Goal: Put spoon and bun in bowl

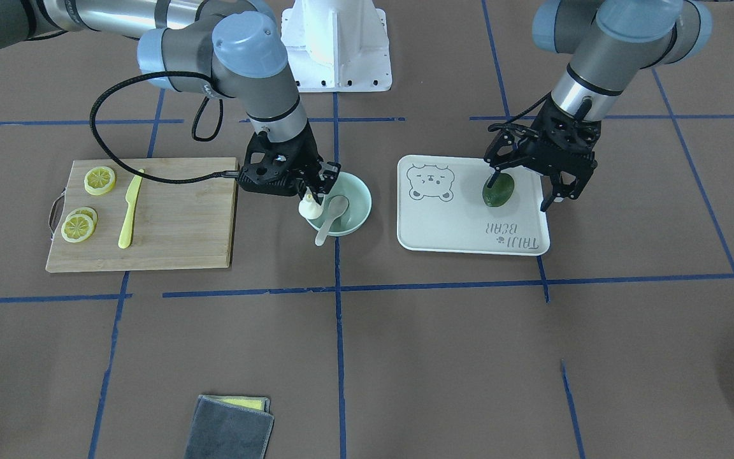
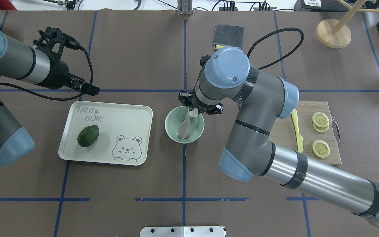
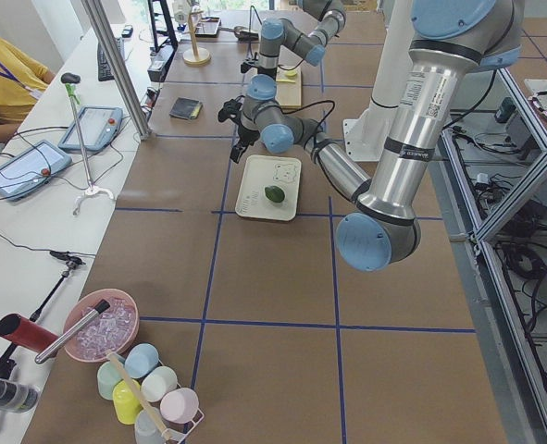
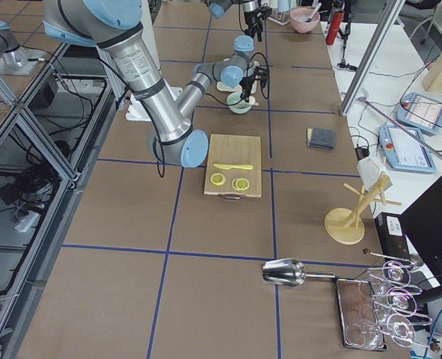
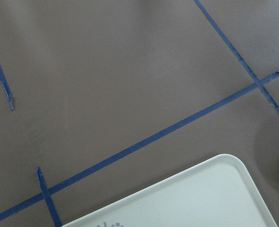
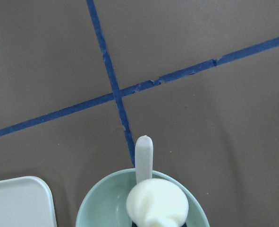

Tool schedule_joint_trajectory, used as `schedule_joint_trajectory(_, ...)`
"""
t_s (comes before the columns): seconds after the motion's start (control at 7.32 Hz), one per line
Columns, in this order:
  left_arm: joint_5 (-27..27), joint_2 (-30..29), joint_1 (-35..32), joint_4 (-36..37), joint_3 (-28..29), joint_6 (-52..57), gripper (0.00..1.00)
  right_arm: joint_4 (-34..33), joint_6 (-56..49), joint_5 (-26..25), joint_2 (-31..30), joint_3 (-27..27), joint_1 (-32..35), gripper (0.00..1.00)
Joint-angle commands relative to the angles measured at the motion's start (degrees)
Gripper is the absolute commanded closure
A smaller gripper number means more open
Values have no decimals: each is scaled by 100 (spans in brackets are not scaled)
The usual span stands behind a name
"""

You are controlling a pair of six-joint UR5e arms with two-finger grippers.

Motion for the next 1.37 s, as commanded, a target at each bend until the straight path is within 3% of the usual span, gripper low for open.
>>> schedule_joint_trajectory(0.0,0,3,-1,9,8,0,0,9,183,-203,64,-31,-215,41)
schedule_joint_trajectory(0.27,0,3,-1,9,16,0,0,9,183,-284,64,-101,-330,36)
schedule_joint_trajectory(0.41,0,3,-1,9,16,0,0,18,192,-301,73,-136,-365,28)
schedule_joint_trajectory(0.55,0,3,-1,9,16,0,0,27,183,-301,64,-137,-365,18)
schedule_joint_trajectory(0.68,0,3,-1,9,16,0,0,35,174,-301,55,-76,-331,0)
schedule_joint_trajectory(0.82,-17,125,-36,9,-27,17,0,1,157,-249,-127,273,-148,0)
schedule_joint_trajectory(0.96,-52,526,-271,-26,-184,122,0,35,61,-109,-695,642,37,0)
schedule_joint_trajectory(1.23,-105,1108,-1147,-35,-195,1705,0,44,-1006,828,-1679,1275,869,0)
